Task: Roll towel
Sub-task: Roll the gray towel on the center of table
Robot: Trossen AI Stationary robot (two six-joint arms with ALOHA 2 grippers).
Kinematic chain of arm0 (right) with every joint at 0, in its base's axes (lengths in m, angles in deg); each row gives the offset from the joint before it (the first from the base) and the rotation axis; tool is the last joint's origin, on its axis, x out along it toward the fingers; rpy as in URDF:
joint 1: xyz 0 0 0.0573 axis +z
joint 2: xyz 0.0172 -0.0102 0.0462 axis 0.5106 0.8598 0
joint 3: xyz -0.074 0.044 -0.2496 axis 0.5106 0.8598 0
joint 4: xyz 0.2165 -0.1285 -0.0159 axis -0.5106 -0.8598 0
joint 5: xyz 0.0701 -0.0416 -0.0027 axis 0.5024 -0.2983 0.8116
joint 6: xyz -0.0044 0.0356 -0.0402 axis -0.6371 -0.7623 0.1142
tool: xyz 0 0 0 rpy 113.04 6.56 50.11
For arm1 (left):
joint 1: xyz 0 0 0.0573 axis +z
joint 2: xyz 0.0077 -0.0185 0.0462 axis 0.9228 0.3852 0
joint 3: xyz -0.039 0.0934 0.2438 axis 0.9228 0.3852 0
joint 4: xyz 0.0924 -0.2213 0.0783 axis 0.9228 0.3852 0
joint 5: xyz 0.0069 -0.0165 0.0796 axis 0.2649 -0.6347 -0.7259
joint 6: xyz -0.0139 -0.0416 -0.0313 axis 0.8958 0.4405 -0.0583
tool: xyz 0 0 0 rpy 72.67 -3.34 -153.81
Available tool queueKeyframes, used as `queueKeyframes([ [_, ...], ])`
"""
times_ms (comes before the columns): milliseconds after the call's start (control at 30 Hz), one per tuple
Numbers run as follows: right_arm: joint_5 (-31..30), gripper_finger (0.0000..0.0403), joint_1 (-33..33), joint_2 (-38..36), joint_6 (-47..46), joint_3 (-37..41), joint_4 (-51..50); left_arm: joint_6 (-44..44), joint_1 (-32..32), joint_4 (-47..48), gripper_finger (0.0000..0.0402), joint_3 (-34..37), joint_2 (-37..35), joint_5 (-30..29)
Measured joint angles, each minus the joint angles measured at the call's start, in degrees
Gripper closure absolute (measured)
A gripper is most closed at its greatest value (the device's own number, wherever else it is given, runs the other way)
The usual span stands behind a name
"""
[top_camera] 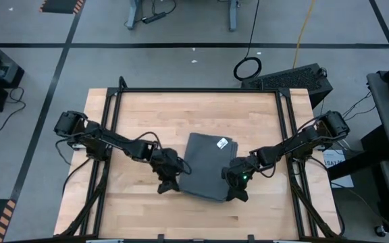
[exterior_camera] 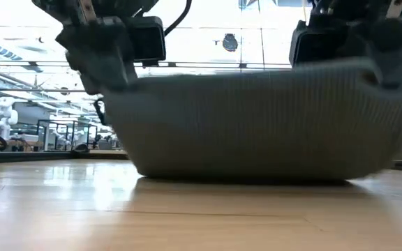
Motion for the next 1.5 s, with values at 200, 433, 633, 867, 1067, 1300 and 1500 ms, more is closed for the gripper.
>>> queueKeyframes([
  [200,2.2,0.0401,3.8,0.0,-7.0,0.0,12.2,8.9,-1.7,-5.0,0.0391,-0.1,-0.8,12.4],
  [433,1.9,0.0402,5.6,1.7,-4.3,-0.1,12.8,6.5,-4.2,-8.9,0.0391,0.2,0.9,9.6],
  [633,2.7,0.0402,5.6,5.5,-7.4,0.0,15.7,6.2,-2.3,-9.7,0.0391,0.2,7.0,11.8],
  [867,0.3,0.0402,5.5,7.3,-8.4,-0.1,12.0,6.3,-0.7,-10.7,0.0391,0.2,12.1,13.9],
  [1067,-1.2,0.0401,5.5,7.3,-6.9,0.0,8.0,10.3,0.2,-13.9,0.0391,0.2,13.6,17.9],
  [1300,4.8,0.0400,5.8,6.7,-12.0,0.0,19.3,27.3,0.1,-28.3,0.0391,0.2,10.8,31.3],
  [1500,6.8,0.0399,7.3,6.4,-17.9,0.0,26.4,28.7,-1.4,-31.5,0.0391,0.2,8.7,29.5],
])
